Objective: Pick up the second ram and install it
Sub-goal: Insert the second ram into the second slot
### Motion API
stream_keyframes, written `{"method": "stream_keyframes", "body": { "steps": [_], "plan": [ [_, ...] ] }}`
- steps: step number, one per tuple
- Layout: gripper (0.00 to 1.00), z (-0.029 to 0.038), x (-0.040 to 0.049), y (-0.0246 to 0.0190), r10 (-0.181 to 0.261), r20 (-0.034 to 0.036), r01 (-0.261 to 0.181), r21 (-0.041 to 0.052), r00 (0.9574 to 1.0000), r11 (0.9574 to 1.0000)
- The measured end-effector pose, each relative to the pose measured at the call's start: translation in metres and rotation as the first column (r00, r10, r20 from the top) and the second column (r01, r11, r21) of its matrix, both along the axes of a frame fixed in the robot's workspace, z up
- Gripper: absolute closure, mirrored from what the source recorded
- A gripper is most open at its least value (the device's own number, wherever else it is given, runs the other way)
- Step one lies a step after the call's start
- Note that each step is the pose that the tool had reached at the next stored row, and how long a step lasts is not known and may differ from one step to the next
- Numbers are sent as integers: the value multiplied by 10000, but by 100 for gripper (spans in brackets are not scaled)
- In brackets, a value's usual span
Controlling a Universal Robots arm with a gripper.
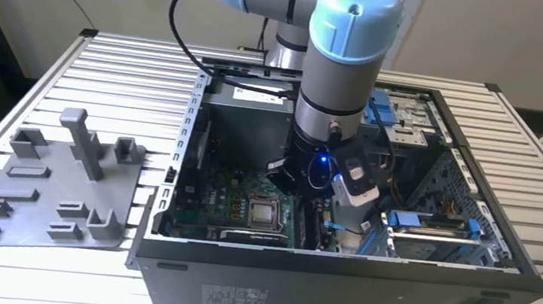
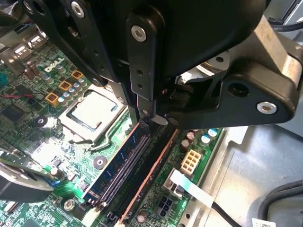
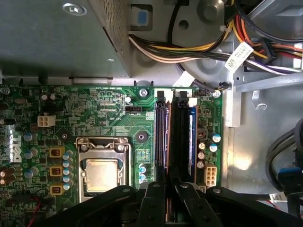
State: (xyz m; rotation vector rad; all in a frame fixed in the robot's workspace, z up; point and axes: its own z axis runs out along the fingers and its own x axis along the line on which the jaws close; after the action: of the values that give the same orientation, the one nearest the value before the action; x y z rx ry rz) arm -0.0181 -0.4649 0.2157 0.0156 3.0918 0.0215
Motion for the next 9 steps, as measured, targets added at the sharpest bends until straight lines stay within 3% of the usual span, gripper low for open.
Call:
{"method": "stream_keyframes", "body": {
  "steps": [9],
  "plan": [
    [86,-20,5,-4,190,2,-190,29,9998,9998]
  ]
}}
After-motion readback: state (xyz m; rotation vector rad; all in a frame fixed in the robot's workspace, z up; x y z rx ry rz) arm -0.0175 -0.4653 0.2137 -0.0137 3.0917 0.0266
